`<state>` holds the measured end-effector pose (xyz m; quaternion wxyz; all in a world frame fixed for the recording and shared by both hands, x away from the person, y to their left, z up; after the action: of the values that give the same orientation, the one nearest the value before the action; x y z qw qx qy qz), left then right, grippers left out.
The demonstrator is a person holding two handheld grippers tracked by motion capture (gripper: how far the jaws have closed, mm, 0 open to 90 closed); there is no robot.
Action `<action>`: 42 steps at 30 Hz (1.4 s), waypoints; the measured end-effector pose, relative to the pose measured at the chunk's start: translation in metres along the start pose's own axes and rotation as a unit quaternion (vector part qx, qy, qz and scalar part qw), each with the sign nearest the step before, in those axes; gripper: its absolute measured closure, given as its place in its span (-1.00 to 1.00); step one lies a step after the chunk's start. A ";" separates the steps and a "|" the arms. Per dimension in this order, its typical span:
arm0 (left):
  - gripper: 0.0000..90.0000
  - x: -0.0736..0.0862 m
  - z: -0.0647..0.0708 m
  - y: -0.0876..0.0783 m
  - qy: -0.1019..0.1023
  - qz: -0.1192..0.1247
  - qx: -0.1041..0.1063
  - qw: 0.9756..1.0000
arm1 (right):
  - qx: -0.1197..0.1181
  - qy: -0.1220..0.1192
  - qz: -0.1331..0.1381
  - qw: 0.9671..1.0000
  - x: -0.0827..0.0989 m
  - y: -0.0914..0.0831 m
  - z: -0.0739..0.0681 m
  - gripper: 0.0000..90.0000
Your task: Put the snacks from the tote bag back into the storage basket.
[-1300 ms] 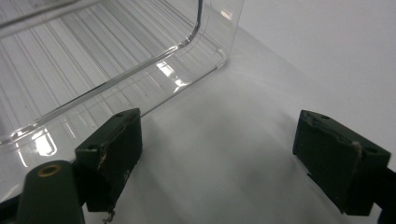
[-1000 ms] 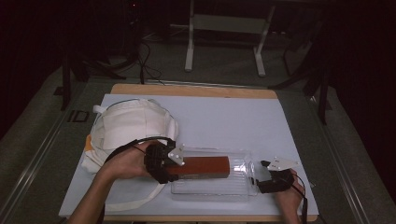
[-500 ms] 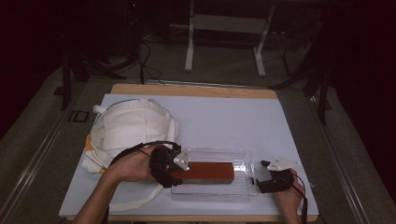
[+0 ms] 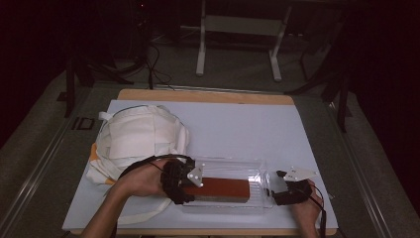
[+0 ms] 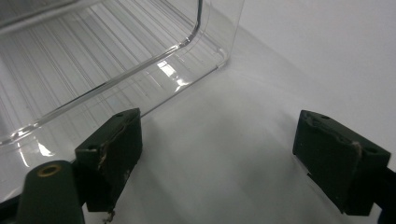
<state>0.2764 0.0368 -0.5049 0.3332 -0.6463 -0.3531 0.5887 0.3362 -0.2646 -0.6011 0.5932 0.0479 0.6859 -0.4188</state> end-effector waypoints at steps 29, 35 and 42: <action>-0.04 -0.004 0.006 0.008 0.016 -0.025 0.003 1.000 | -0.002 0.001 0.000 1.000 0.000 0.000 0.000 -0.65; -0.04 -0.006 0.006 0.011 0.014 -0.025 0.006 1.000 | -0.002 0.001 0.000 1.000 0.000 0.000 0.000 -0.65; -0.05 -0.007 0.006 0.013 0.011 -0.026 0.010 1.000 | -0.002 0.001 0.000 1.000 0.000 0.000 0.000 -0.65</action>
<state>0.2711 0.0241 -0.5130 0.3588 -0.6402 -0.3604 0.5758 0.3367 -0.2646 -0.6013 0.5925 0.0470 0.6877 -0.4170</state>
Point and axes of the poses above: each handheld gripper's, and its own axes: y roughly forward along the jaws, x roughly out of its underside, z roughly to its right, the point moved 9 cm from there along y, roughly forward along the jaws, and after that the axes turned 11 degrees about z, right-handed, at the moved point
